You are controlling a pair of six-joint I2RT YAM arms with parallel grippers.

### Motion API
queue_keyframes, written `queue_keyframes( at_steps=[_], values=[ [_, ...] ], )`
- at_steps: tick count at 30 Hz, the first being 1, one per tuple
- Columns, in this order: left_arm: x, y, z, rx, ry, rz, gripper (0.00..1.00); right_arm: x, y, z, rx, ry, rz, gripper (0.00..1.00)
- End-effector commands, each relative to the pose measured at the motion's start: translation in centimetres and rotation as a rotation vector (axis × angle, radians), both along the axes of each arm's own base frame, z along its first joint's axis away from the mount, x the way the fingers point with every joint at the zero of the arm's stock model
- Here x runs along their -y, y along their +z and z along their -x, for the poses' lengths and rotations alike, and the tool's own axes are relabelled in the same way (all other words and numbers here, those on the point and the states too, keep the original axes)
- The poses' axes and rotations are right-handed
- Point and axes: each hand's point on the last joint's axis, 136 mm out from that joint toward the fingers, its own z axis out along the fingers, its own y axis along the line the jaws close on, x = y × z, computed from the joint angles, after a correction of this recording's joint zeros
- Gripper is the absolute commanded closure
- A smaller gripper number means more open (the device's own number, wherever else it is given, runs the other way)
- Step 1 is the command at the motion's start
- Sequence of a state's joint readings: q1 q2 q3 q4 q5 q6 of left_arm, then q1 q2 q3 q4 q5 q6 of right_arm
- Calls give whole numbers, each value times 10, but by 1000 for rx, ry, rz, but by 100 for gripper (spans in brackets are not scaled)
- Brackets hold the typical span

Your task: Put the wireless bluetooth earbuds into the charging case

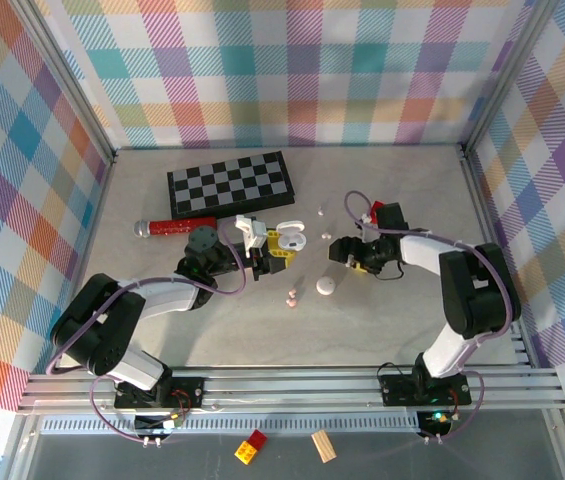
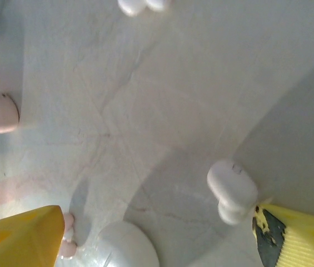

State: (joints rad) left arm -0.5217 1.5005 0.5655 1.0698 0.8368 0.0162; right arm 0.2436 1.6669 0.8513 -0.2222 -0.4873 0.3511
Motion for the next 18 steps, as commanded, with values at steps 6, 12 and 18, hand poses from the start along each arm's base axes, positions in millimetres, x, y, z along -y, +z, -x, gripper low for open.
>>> queue_keyframes(
  at_steps=[6,12,18],
  values=[
    [-3,11,5,44,-14,11,63,8,17,-1,29,-18,56,14],
    [-2,11,3,49,-14,11,63,2,12,-33,33,-13,19,20],
    [-1,10,3,44,-20,9,63,-2,-3,-42,-1,16,14,22]
  ],
)
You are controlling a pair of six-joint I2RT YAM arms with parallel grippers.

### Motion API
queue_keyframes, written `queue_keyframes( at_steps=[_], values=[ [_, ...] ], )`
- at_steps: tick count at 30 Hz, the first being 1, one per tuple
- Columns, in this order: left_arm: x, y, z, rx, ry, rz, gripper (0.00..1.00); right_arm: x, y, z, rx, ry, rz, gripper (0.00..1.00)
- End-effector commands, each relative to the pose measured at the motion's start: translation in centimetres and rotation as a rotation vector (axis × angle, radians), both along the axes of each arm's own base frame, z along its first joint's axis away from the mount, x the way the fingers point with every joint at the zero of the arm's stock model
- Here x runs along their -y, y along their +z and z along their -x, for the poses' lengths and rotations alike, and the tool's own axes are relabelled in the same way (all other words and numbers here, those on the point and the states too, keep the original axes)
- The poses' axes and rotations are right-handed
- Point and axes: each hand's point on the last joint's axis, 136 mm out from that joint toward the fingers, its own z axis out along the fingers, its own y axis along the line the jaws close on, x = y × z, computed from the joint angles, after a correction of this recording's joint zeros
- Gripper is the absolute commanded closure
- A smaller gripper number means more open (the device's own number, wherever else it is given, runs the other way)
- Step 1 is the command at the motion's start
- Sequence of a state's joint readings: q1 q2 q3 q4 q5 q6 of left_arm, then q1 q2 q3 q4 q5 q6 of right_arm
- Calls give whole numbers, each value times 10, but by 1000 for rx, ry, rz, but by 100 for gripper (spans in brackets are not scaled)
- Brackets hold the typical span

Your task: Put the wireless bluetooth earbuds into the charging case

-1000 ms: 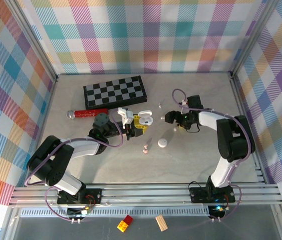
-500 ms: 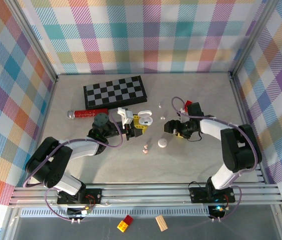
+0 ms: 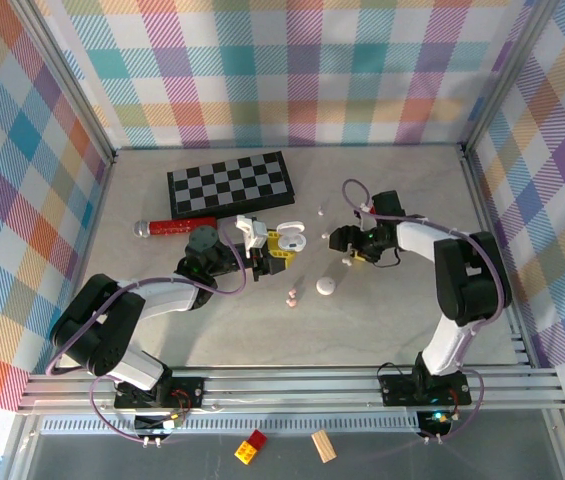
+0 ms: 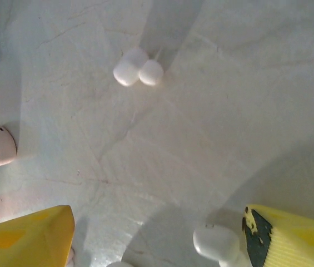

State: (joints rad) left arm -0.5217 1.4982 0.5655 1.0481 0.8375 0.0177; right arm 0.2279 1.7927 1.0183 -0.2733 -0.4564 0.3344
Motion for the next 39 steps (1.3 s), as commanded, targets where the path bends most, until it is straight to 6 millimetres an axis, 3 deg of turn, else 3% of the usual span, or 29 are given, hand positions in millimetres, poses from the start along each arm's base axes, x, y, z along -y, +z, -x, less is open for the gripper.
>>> queue_keyframes(
  at_steps=[1,8,19,26,32,39],
  values=[
    [-1,13,2,58,-19,19,63,-4,-5,0,-15,35,-26,22],
    [0,14,1,58,-23,19,63,-1,-2,15,-17,33,-42,23],
    [-1,14,5,62,-28,19,63,-6,15,54,0,46,-112,25],
    [-2,15,6,66,-31,21,63,11,19,29,49,-31,-38,24],
    [-2,14,7,65,-33,19,63,10,14,2,42,-21,-86,30],
    [-2,14,7,65,-35,16,63,3,-1,7,-13,22,-121,35]
  ],
)
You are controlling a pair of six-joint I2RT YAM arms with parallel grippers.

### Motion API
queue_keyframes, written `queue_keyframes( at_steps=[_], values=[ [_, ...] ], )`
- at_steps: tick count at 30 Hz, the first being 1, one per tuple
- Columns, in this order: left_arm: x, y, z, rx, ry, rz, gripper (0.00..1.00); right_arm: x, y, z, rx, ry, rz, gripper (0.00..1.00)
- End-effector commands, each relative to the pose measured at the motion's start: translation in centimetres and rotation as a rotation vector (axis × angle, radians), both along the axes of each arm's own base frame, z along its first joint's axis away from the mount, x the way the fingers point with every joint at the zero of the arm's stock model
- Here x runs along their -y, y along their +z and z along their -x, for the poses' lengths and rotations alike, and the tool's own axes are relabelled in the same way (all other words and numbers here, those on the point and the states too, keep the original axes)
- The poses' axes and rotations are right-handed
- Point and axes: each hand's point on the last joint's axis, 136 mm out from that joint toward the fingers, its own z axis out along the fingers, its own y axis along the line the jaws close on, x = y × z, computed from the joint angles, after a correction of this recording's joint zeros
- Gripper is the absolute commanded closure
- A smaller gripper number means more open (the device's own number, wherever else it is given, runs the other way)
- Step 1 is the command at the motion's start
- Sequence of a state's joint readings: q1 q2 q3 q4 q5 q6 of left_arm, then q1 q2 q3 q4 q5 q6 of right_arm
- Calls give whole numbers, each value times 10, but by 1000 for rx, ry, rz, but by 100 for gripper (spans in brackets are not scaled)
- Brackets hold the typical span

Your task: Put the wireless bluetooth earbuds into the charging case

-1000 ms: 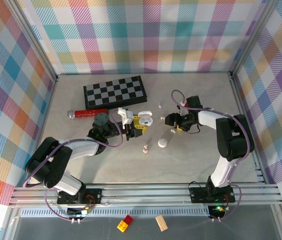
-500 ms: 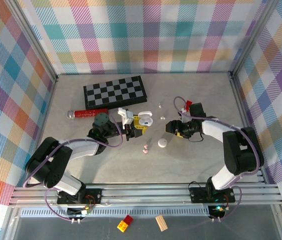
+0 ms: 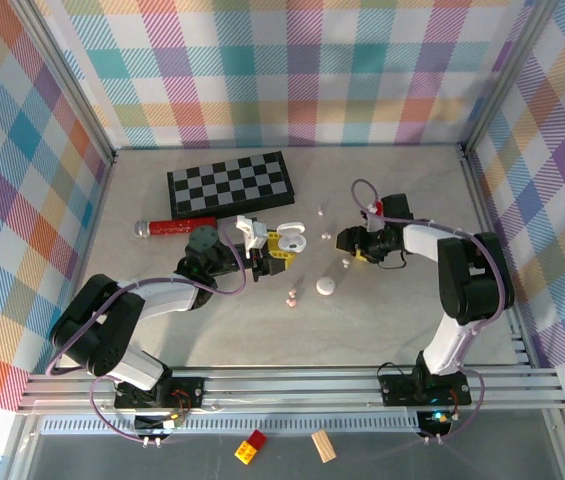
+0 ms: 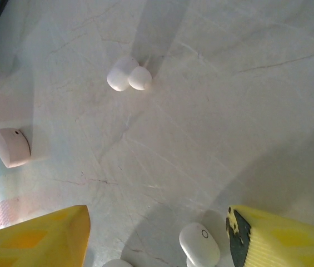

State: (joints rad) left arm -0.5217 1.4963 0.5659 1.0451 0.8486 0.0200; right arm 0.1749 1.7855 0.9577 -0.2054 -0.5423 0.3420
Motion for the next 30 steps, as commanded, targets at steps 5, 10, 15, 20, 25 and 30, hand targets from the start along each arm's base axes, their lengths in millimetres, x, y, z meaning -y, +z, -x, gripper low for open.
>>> queue_keyframes(
  at_steps=[5,10,15,20,25,30],
  values=[
    [-1,14,4,62,-28,17,63,-8,-6,17,-41,53,-63,37],
    [0,16,3,66,-30,19,63,-9,-6,27,-42,63,-86,39],
    [0,15,3,65,-29,16,63,-9,-1,32,-31,73,-83,41],
    [0,15,3,65,-32,17,63,-9,-1,33,-39,74,-89,45],
    [0,17,3,67,-32,17,63,-11,-5,33,-51,74,-100,49],
    [0,16,3,64,-31,16,63,-12,-3,32,-45,72,-113,52]
  ],
)
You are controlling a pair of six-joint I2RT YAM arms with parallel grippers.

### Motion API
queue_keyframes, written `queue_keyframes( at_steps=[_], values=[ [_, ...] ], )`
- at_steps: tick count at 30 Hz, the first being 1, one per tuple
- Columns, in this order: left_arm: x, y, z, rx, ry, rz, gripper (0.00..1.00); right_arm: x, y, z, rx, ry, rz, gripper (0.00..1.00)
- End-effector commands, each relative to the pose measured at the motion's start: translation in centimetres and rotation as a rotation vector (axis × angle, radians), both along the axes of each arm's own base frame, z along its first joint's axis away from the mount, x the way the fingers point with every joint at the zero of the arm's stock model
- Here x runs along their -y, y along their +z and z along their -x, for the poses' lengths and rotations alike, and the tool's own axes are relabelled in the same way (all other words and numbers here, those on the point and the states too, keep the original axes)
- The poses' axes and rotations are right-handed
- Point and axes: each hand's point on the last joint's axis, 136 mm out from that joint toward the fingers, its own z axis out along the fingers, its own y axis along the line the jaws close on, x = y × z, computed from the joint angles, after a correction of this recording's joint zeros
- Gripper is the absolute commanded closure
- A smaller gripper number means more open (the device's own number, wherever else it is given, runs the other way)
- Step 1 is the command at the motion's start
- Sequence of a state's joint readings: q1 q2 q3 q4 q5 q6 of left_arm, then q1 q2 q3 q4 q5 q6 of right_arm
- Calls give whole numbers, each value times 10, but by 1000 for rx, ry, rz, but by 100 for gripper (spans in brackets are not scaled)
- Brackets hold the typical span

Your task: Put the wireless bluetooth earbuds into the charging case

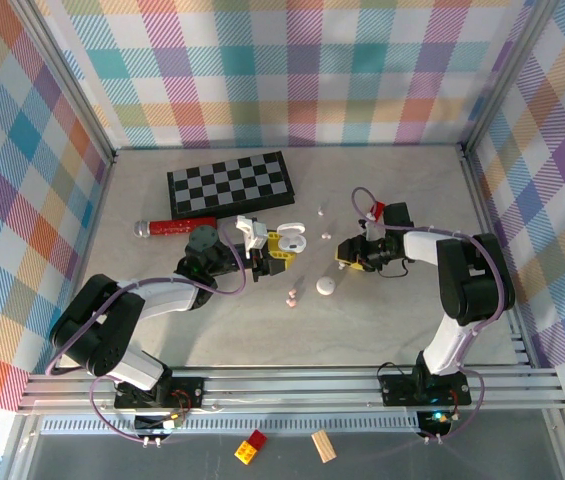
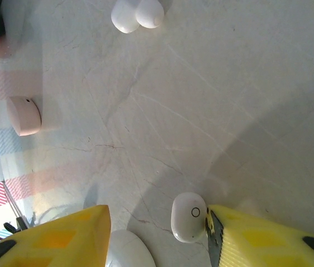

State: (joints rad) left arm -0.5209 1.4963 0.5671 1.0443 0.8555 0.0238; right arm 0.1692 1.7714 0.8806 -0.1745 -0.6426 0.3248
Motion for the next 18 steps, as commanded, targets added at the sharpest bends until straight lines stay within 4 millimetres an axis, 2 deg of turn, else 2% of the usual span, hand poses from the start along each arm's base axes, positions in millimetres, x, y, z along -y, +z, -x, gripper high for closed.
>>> queue_keyframes(
  at_steps=[1,18],
  values=[
    [0,15,3,59,-25,16,63,-5,2,7,-11,23,-34,53],
    [-1,17,4,65,-28,18,64,-4,-12,10,-85,15,-7,54]
  ],
)
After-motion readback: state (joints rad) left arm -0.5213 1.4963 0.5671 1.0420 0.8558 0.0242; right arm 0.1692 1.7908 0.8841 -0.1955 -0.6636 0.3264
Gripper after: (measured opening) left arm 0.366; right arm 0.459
